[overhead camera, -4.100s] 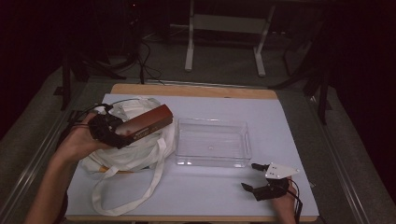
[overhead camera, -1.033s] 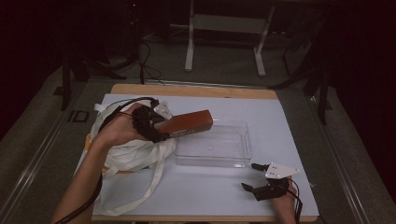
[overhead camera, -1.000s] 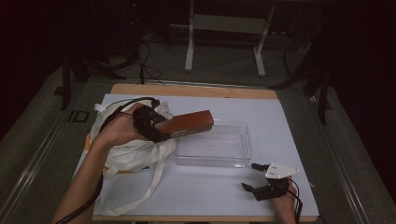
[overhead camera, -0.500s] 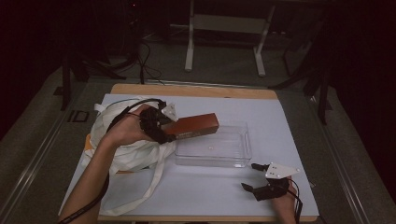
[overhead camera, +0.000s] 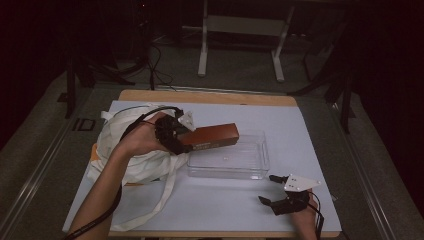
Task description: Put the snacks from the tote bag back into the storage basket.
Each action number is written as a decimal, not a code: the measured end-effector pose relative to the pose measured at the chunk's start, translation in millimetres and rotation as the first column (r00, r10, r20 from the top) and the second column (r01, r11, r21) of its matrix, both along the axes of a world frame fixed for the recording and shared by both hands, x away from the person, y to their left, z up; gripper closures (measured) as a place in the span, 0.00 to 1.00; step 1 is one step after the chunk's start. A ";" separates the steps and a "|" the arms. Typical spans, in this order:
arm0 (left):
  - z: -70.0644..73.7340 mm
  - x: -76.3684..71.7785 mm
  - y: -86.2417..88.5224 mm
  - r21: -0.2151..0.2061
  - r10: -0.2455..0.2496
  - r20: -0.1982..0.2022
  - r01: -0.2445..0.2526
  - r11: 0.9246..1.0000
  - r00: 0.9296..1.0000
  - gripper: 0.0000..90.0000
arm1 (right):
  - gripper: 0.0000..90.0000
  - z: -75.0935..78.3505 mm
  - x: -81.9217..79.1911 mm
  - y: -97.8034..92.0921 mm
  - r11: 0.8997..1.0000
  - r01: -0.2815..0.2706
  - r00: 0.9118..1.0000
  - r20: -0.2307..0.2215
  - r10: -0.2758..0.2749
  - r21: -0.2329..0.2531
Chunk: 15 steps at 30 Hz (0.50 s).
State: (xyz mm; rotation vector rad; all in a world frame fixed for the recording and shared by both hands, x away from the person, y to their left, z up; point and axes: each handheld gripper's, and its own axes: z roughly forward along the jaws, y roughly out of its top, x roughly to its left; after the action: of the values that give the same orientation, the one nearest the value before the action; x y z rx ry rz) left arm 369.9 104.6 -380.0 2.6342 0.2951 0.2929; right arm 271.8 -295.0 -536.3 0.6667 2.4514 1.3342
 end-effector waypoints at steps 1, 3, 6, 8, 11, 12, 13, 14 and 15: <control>-0.8 0.2 -1.1 -0.001 0.000 -0.003 0.000 1.000 1.000 0.48 | 0.16 0.0 0.0 0.0 1.000 0.000 1.000 0.000 0.000 0.000; -1.3 0.7 -1.6 0.000 -0.005 -0.003 0.005 1.000 1.000 0.48 | 0.16 0.0 0.0 0.0 1.000 -0.001 1.000 0.001 0.001 0.000; -3.2 1.7 -3.9 0.005 -0.010 -0.009 0.010 1.000 1.000 0.49 | 0.16 0.0 0.0 0.0 1.000 0.000 1.000 0.001 0.000 0.000; -4.3 2.7 -5.7 0.005 -0.015 -0.010 0.015 1.000 1.000 0.48 | 0.16 0.0 0.0 0.0 1.000 0.000 1.000 0.000 0.000 0.000; -7.0 3.5 -9.7 0.006 -0.024 -0.016 0.024 1.000 1.000 0.48 | 0.16 0.0 0.0 0.0 1.000 0.000 1.000 0.001 0.000 0.000; -8.0 3.8 -11.0 0.008 -0.028 -0.017 0.028 1.000 0.999 0.48 | 0.16 0.0 0.0 0.0 1.000 0.000 1.000 0.001 0.000 0.000; -10.0 4.3 -13.7 0.006 -0.031 -0.020 0.031 1.000 0.999 0.49 | 0.16 0.0 0.0 0.0 1.000 0.000 1.000 0.000 0.000 0.000; -10.0 4.3 -13.7 0.006 -0.031 -0.020 0.031 1.000 0.999 0.48 | 0.16 0.0 0.0 0.0 1.000 0.000 1.000 0.000 0.000 0.000; -11.0 4.9 -14.8 0.004 -0.036 -0.021 0.036 0.999 0.999 0.48 | 0.16 0.0 0.0 0.1 1.000 0.000 1.000 0.000 0.000 0.000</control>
State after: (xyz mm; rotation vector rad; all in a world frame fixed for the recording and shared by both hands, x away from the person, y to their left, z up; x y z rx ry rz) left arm 374.8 89.8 -391.0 2.6454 0.2541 0.2540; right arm 271.8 -295.0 -536.3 0.6665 2.4521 1.3338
